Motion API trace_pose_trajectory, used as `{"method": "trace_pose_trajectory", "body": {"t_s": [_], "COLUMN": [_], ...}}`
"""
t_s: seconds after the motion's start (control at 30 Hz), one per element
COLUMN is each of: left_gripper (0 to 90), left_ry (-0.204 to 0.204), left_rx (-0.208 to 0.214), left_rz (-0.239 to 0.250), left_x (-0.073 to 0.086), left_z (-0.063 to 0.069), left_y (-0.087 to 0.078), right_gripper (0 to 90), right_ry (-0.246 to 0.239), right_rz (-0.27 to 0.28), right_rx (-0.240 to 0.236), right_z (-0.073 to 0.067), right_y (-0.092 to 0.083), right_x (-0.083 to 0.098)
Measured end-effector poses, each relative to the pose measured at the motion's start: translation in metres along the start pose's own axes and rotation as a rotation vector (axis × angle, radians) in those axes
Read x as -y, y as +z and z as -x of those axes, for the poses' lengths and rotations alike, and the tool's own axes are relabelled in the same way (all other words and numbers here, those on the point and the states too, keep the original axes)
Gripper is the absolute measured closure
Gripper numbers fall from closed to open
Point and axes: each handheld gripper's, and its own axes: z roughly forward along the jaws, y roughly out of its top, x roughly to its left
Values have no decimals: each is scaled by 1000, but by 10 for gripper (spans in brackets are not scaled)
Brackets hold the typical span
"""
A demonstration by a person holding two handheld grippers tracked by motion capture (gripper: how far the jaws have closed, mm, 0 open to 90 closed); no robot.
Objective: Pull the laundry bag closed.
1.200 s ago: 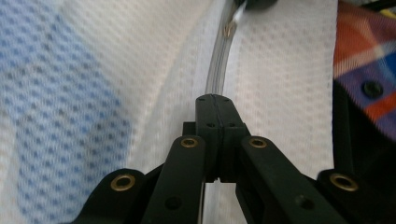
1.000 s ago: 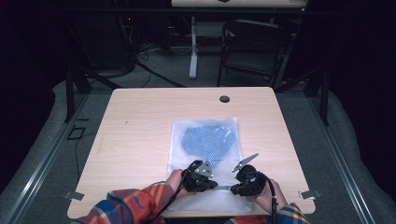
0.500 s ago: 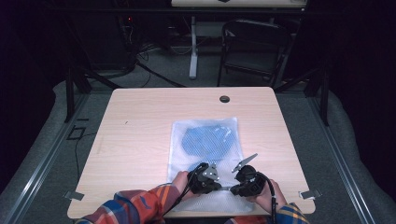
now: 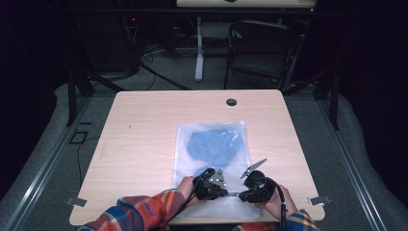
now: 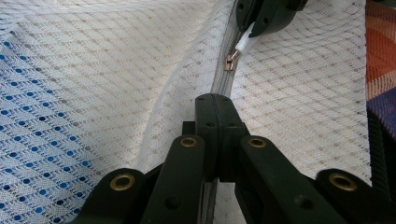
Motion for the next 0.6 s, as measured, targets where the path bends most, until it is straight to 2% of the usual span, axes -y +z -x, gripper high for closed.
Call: {"method": "trace_pose_trajectory", "body": {"t_s": [0.23, 0.37, 0.5, 0.57, 0.6], "left_gripper": [900, 900, 900, 900, 900], "left_ry": [-24, -23, -25, -25, -26], "left_rx": [5, 5, 12, 13, 14], "left_rz": [7, 3, 11, 11, 11], "left_x": [1, 1, 1, 1, 1], "left_z": [0, -1, -2, -2, -2], "left_y": [0, 0, 0, 0, 0], "right_gripper": [867, 863, 862, 862, 861], "right_ry": [13, 16, 22, 30, 47], "right_rz": [10, 17, -2, -1, 17], "right_rx": [-6, 1, 9, 7, 8], "right_z": [0, -1, -1, -2, -3], "right_y": [-1, 3, 8, 10, 12], "right_x": [0, -2, -4, -5, -5]}}
